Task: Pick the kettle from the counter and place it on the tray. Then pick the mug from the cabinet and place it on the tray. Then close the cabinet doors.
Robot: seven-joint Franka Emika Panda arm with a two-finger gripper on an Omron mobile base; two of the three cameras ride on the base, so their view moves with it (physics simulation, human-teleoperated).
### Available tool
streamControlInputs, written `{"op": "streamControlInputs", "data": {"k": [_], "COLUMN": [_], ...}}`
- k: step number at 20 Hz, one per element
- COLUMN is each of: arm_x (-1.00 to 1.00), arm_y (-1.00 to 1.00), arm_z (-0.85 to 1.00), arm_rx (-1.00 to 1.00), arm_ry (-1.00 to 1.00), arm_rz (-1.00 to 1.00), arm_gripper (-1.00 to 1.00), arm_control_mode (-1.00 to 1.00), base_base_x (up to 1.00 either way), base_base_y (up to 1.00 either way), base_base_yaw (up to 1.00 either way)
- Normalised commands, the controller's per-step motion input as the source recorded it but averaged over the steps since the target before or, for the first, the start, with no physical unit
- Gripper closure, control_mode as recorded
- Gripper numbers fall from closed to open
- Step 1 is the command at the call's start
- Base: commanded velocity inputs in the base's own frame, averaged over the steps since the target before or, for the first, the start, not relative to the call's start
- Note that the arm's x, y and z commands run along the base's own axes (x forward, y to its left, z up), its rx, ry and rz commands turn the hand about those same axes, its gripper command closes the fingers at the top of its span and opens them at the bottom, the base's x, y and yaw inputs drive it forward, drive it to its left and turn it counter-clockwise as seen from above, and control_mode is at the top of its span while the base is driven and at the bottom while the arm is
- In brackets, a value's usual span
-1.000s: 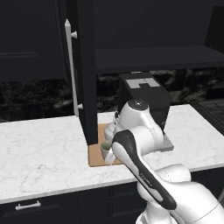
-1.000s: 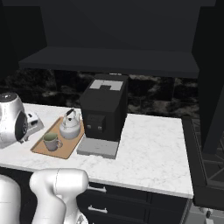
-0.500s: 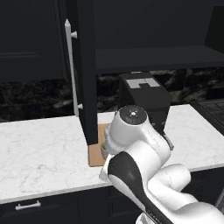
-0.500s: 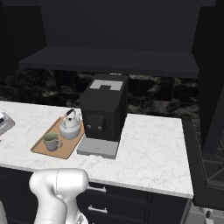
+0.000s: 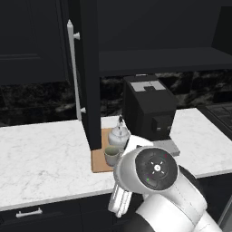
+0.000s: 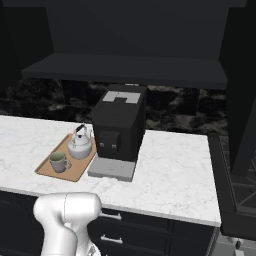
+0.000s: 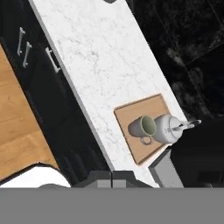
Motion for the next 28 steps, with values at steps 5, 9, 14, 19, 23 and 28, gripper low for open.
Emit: {"op": "streamControlInputs", "data": {"k": [5,9,14,19,23,28], "arm_x": [-0.34,-0.01,0.01,0.38,0.69,1.0], "arm_y": [0.34,0.77,0.92,0.68,0.52,0.3], "arm_z": [0.48,0.38,0.33,0.16,0.22,0.03], "arm_rx": [-0.09,-0.05,-0.09,-0.14,-0.17,-0.31], "arm_ry": [-0.16,-0.2,-0.06,-0.06,-0.03,0.0], "arm_rz": [-0.01,-0.06,-0.09,-0.12,-0.09,-0.06], "arm_gripper": [1.0,1.0,1.0,1.0,1.0,1.0], "arm_control_mode": [-1.0,-1.0,-1.0,-1.0,-1.0,-1.0], "base_base_x": [0.0,0.0,0.0,0.0,0.0,0.0], "base_base_y": [0.0,0.0,0.0,0.0,0.0,0.0], "base_base_yaw": [0.0,0.0,0.0,0.0,0.0,0.0]}}
